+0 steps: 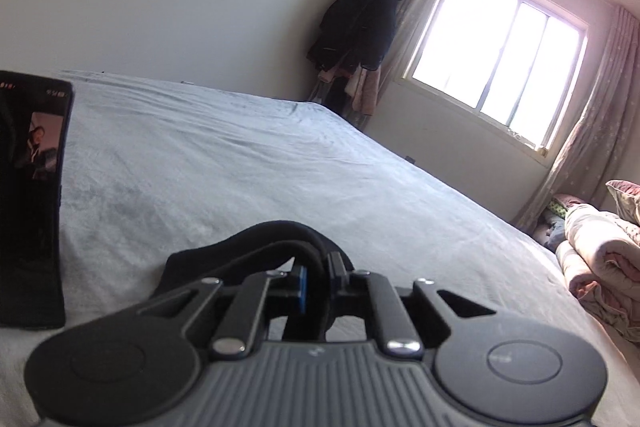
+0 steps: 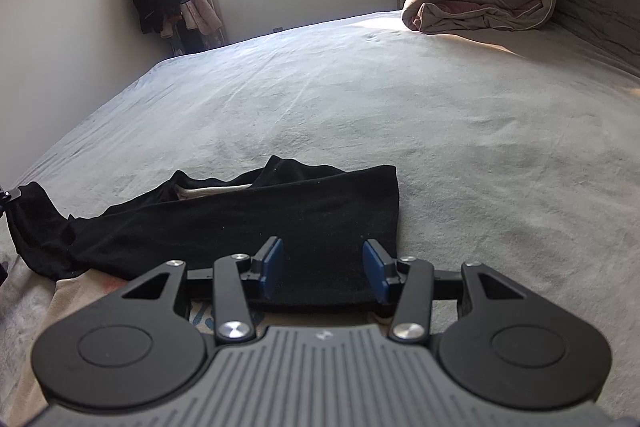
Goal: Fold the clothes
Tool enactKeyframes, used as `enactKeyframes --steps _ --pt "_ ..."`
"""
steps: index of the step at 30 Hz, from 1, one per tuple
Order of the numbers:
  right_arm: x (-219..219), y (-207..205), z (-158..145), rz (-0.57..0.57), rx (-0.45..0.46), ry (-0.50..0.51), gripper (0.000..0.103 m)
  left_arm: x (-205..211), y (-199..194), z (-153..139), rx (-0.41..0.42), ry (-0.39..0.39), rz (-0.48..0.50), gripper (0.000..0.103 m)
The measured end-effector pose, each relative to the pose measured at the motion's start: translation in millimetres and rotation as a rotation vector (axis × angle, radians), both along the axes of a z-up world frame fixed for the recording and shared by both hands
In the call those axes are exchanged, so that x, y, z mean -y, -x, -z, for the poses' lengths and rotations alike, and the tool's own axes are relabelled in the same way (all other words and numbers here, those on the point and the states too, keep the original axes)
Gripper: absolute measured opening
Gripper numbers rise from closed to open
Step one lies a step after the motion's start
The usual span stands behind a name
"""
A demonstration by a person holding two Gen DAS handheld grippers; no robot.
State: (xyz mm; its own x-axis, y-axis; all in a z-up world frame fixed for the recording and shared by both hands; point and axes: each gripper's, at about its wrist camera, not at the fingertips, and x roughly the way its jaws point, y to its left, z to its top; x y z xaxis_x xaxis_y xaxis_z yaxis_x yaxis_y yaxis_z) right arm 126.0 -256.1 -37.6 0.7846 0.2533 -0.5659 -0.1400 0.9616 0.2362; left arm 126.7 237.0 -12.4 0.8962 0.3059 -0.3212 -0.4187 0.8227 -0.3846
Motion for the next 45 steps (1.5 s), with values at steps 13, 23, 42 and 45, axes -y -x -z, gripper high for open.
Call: enactKeyframes --steps 13,23,42,45 --pt "-2 1 -6 -0.007 0.015 -0.009 0.049 79 1 -35 0.086 -0.016 0.265 0.010" --pt "-12 -1 -8 0.006 -0.019 0.104 0.049 148 -8 -21 0.020 -0.060 0.503 0.010" --pt "-14 -3 -6 -0.014 -0.039 0.139 0.053 220 -11 51 -0.270 -0.143 0.757 0.013" --pt "-15 -4 -5 -0.013 -0.047 0.145 0.053 222 -9 53 -0.301 -0.148 0.780 0.031"
